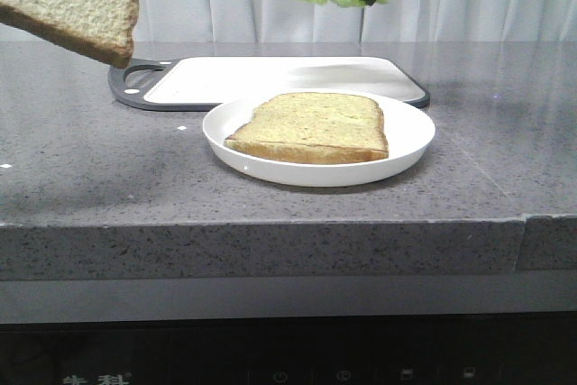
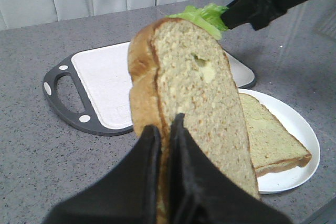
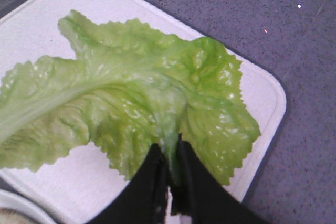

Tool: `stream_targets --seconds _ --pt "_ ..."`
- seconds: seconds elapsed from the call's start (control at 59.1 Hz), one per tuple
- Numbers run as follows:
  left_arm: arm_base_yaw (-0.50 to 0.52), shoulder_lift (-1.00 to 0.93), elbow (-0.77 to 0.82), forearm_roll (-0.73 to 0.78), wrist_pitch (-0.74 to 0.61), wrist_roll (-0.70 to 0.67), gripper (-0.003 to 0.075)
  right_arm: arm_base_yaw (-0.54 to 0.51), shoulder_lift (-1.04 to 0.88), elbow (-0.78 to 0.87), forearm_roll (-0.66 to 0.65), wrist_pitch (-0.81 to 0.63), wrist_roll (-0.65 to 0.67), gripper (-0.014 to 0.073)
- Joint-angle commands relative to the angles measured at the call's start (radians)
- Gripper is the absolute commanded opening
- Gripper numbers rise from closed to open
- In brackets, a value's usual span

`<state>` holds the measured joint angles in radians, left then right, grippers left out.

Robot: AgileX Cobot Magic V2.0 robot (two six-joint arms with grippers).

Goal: Left arm grabs bread, right arm adds lettuce
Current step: 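Carry the lettuce with the right gripper and lower it onto the bread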

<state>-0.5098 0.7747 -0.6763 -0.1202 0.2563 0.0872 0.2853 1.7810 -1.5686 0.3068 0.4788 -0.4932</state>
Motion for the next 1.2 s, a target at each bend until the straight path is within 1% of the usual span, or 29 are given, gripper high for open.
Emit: stream_targets --seconds 0.0,0.118,0.237,0.338,0.491,0.778,0.846,0.914,0.981,1.032,1.184 --pt "0.003 -0.006 -0.028 -0.011 -0.085 -0.01 -0.0021 0.028 -0.163 0.111 0.023 -0.118 -0.01 -0.0062" --pt "0.003 -0.006 -0.028 -0.011 -0.086 -0.01 -0.0021 0.102 -0.297 0.322 0.026 -0.221 -0.01 -0.0062" --pt "0.003 -0.006 -0.028 -0.011 -0.086 -0.01 -0.0021 0.169 -0.378 0.448 0.074 -0.267 -0.01 -0.0062" --pt "0.003 -0.006 -0.028 -0.011 -0.086 -0.01 -0.0021 0.187 -0.398 0.529 0.107 -0.295 -0.01 -0.0062" --pt "0.003 -0.006 -0.028 -0.011 -0.086 -0.01 -0.0021 0.187 -0.388 0.573 0.11 -0.318 -0.01 -0.0062" --pt "0.003 -0.006 -0.028 -0.011 -0.086 -0.01 -0.0021 0.187 -0.333 0.576 0.11 -0.34 -0.01 -0.0053" --pt "0.003 -0.006 -0.028 -0.011 -0.086 -0.01 -0.0021 0.187 -0.316 0.576 0.11 -0.339 -0.01 -0.0026" --pt "0.003 -0.006 -0.028 -0.011 -0.086 -0.01 -0.0021 0.187 -0.31 0.576 0.11 -0.339 -0.01 0.0029" --pt "0.003 -0.006 -0.028 -0.011 -0.086 -0.01 -0.0021 0.187 -0.31 0.576 0.11 -0.344 -0.01 0.0102" --pt "0.003 -0.006 -0.028 -0.011 -0.086 -0.01 -0.0021 0.187 -0.312 0.576 0.11 -0.349 -0.01 0.0179" --pt "0.003 -0.006 -0.028 -0.011 -0.086 -0.01 -0.0021 0.185 -0.318 0.576 0.11 -0.347 -0.01 0.0364"
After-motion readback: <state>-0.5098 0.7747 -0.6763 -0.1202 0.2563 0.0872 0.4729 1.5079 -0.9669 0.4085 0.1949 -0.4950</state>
